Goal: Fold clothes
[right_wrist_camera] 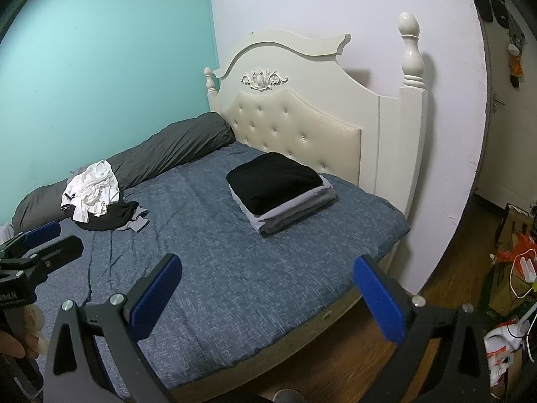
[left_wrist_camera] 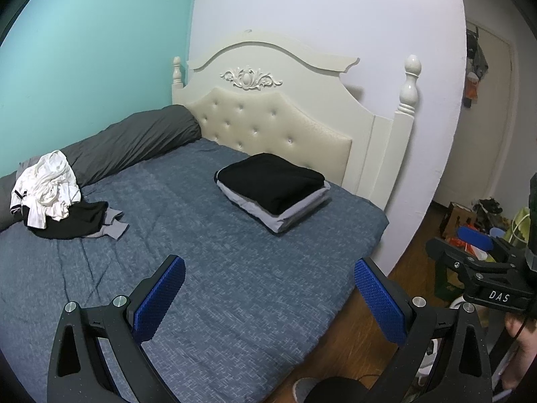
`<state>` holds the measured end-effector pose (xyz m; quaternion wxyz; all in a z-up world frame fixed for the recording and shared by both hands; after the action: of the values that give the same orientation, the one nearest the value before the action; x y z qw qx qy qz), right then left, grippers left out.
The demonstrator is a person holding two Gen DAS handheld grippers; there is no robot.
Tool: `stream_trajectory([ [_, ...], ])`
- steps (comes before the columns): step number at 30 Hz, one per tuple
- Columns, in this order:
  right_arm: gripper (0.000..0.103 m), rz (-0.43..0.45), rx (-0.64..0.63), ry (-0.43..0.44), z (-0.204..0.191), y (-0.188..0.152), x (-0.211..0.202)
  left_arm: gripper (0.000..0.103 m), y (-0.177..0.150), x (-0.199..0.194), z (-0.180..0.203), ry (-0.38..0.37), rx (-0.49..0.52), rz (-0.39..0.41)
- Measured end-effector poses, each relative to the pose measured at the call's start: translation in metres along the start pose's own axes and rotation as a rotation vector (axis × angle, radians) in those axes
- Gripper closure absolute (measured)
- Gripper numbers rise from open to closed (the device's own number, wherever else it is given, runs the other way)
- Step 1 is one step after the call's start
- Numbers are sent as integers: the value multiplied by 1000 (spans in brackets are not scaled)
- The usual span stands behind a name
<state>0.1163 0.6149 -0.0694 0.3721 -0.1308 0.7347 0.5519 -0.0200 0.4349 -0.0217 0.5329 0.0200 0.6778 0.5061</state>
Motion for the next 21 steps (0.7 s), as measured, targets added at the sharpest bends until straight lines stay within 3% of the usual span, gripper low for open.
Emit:
stream_trajectory([
  [21,0,-2,6,0,1,0,0,0,-1,5,0,-3,-5,-9],
])
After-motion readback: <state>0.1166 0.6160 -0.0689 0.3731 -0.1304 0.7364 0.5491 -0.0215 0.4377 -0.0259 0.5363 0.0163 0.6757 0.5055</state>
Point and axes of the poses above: each gripper's, at about its wrist camera, not at the fingertips, and x roughly the way its jaws point, z to its right, y to its top, the point moved 9 cm from there along x, roughly the way its jaws point, and after that the axes turned 13 degrees about -z, right-handed, at the moved point
